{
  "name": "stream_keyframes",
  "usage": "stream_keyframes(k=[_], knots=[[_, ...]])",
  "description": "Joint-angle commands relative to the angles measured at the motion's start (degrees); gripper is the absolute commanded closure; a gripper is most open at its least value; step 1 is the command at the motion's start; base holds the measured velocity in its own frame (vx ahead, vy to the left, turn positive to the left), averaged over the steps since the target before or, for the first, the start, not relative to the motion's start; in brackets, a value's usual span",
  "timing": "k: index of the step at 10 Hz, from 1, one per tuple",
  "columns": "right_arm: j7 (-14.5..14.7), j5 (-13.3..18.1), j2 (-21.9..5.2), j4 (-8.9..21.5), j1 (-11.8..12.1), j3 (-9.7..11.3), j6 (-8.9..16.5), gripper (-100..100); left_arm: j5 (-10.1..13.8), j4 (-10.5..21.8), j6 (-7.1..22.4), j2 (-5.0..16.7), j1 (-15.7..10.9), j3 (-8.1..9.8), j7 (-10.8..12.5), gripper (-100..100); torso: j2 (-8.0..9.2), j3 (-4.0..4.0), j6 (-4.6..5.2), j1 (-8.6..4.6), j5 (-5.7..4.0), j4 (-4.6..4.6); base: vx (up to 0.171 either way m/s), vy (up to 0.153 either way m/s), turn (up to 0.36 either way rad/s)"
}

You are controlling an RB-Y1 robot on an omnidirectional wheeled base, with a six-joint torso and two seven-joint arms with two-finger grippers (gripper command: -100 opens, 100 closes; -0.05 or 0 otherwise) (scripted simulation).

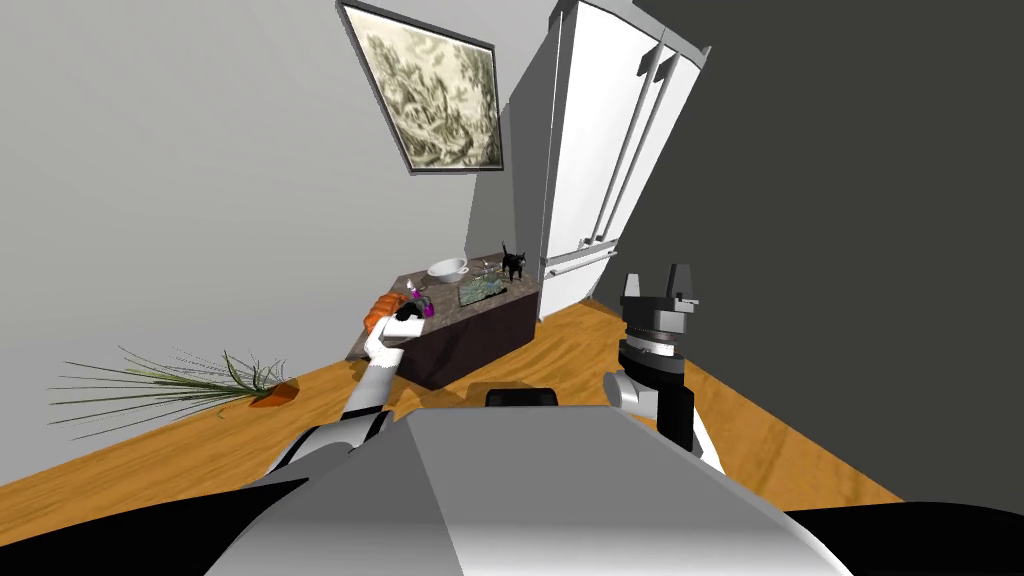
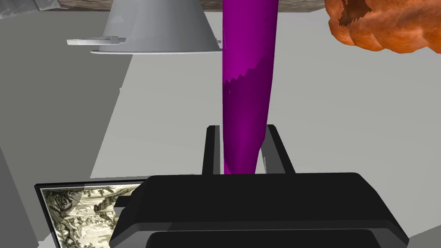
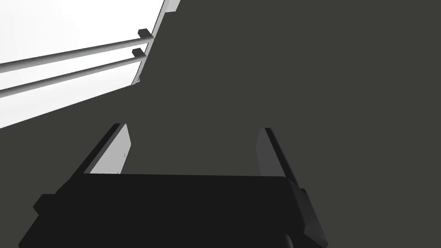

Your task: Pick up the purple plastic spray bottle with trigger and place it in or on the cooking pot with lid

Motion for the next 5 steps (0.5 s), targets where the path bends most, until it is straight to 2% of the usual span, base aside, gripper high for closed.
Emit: stream_keyframes(k=[1,3,4,5], knots=[[0.00,0.00,0.00,0.00,0.00,0.00,0.00,0,-0.83,2.80,1.15,0.77,-2.34,2.38,0.13,100,0.00,0.00,0.00,0.00,0.00,0.00,-0.095,-0.068,-0.347],[0.00,0.00,0.00,0.00,0.00,0.00,0.00,0,-1.76,5.78,2.27,2.18,-4.78,5.64,0.29,100,-0.08,-0.03,0.17,-0.08,-0.03,0.02,-0.077,-0.061,-0.406],[0.00,0.00,0.00,0.00,0.00,0.00,0.00,0,-1.76,6.18,2.27,2.18,-4.78,5.64,0.29,100,-0.09,-0.05,0.10,-0.03,0.00,-0.01,-0.038,-0.025,-0.097],[0.00,0.00,0.00,0.00,0.02,-0.01,0.00,0,-2.30,7.93,2.75,2.92,-6.03,7.24,0.37,100,-0.14,-0.07,-0.05,0.15,0.03,-0.01,-0.018,-0.008,-0.175]])
